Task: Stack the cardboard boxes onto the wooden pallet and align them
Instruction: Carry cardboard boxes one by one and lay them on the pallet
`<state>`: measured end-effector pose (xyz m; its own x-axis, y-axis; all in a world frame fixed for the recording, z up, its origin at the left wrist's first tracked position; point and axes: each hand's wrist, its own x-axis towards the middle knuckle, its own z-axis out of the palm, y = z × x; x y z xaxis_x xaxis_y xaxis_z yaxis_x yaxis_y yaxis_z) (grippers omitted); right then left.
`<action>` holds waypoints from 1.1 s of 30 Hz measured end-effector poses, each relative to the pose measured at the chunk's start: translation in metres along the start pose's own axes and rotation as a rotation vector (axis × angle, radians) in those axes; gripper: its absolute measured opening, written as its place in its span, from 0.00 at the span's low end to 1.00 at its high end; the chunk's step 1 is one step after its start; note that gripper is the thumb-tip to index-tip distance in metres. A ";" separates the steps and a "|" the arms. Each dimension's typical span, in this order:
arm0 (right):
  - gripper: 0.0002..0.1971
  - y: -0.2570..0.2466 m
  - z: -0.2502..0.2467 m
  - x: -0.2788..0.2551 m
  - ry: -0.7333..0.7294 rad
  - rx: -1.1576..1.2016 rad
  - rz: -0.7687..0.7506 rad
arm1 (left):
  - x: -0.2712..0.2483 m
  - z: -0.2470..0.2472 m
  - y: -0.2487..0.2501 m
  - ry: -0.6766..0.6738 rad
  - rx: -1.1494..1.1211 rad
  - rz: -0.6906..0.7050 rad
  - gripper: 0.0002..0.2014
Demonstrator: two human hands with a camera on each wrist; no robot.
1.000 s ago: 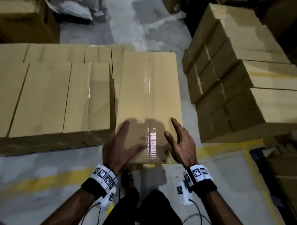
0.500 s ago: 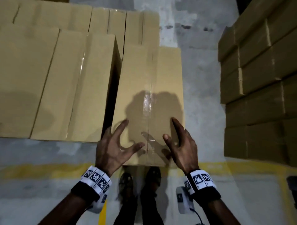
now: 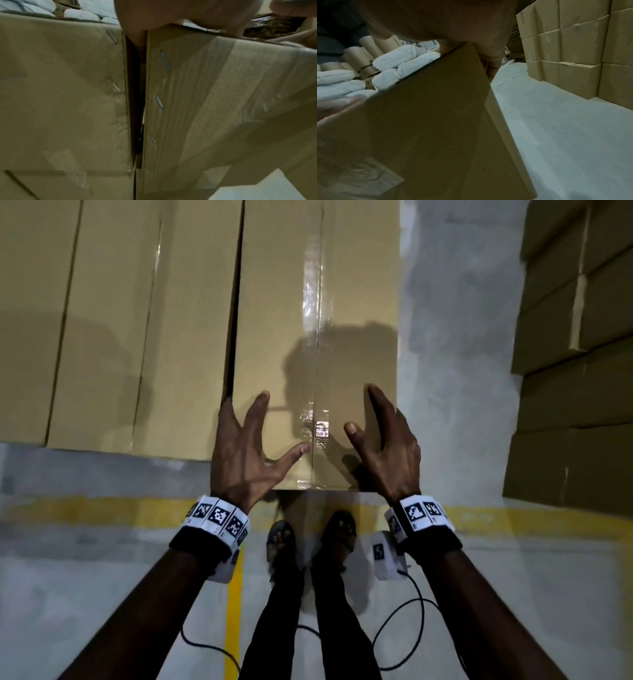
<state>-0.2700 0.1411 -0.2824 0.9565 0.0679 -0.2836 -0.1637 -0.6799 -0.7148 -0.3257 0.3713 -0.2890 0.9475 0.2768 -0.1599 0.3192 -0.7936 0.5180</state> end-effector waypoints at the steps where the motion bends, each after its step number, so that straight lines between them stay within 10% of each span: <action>1: 0.39 0.001 0.003 0.000 0.007 -0.001 -0.005 | -0.001 0.001 -0.002 0.025 -0.017 0.020 0.47; 6: 0.40 0.009 0.002 -0.004 -0.001 0.035 -0.038 | -0.013 0.006 0.004 0.057 -0.027 0.380 0.24; 9: 0.46 0.018 -0.005 -0.010 -0.088 -0.006 -0.067 | -0.017 -0.011 -0.005 0.095 0.094 0.493 0.29; 18: 0.66 0.032 -0.009 -0.048 -0.212 -0.211 -0.090 | 0.001 -0.066 -0.096 -0.143 0.421 0.383 0.64; 33: 0.63 0.021 0.004 -0.019 -0.131 -0.199 -0.102 | 0.021 -0.064 -0.108 -0.094 0.547 0.432 0.55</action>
<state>-0.2928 0.1281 -0.2946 0.9242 0.2283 -0.3060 -0.0052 -0.7940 -0.6079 -0.3411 0.4977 -0.2947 0.9810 -0.1527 -0.1199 -0.1466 -0.9875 0.0586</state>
